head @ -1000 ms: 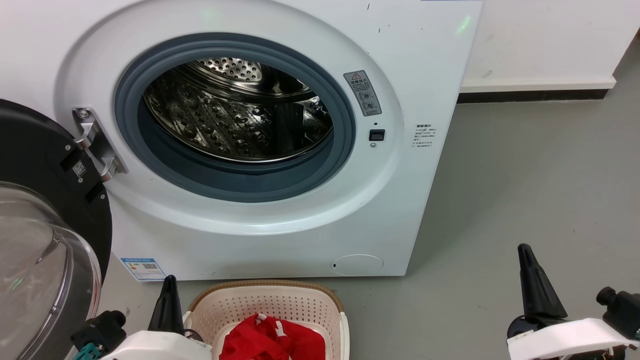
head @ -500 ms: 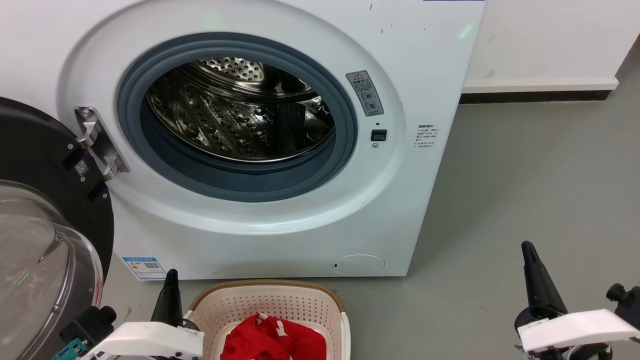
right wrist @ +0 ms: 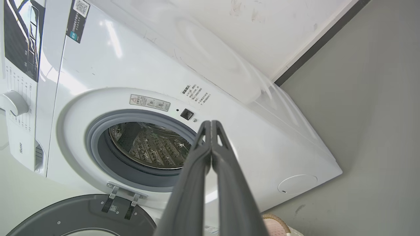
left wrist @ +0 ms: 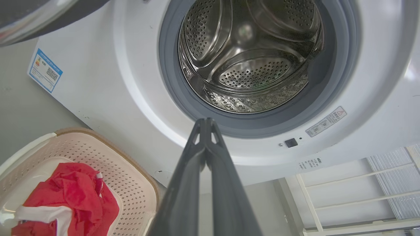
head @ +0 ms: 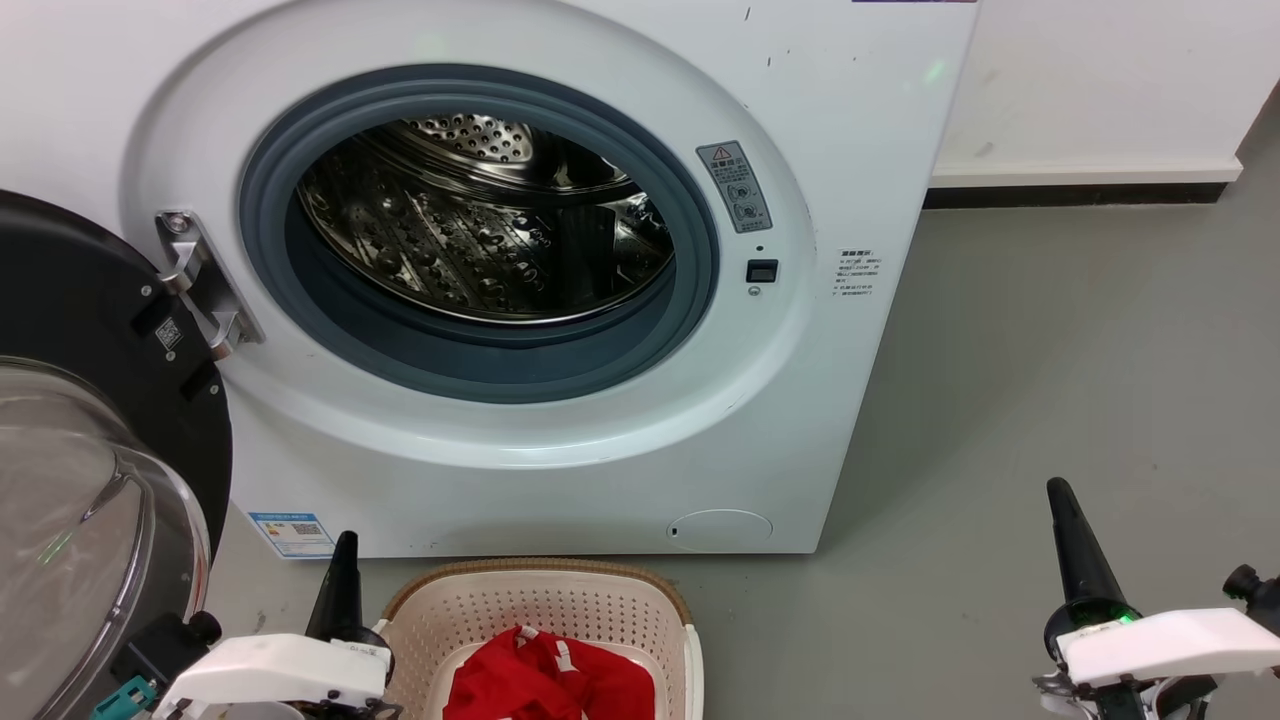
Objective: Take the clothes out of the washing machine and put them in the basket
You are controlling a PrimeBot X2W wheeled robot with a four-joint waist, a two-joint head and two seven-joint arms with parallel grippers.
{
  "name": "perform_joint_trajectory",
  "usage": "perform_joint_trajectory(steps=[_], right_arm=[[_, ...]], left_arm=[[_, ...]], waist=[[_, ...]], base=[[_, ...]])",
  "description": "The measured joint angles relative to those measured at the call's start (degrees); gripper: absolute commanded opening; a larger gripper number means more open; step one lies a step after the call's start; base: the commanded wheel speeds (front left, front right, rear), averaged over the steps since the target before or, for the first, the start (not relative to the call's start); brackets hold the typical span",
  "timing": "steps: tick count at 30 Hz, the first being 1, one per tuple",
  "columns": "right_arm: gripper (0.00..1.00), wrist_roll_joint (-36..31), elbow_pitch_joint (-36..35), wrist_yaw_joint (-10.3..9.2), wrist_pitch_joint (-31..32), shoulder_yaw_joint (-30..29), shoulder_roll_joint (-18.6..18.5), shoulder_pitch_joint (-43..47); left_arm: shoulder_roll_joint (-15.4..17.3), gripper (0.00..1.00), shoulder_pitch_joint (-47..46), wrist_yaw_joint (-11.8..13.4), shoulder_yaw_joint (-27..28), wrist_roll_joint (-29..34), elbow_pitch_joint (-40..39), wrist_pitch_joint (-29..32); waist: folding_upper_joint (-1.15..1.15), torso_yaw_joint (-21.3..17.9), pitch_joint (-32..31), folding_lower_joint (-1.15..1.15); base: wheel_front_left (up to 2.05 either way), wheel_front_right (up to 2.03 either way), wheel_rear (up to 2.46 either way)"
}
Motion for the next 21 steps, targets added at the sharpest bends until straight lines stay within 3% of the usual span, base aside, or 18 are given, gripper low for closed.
perform_joint_trajectory(steps=[21], right_arm=[[0.00,13.4,2.2,-0.01,3.2,-1.2,-0.1,-2.1]], left_arm=[[0.0,0.00,-2.1,-1.8,0.9,-13.2,1.1,3.1]], waist=[[0.00,0.4,0.0,0.00]], base=[[0.00,0.00,0.00]])
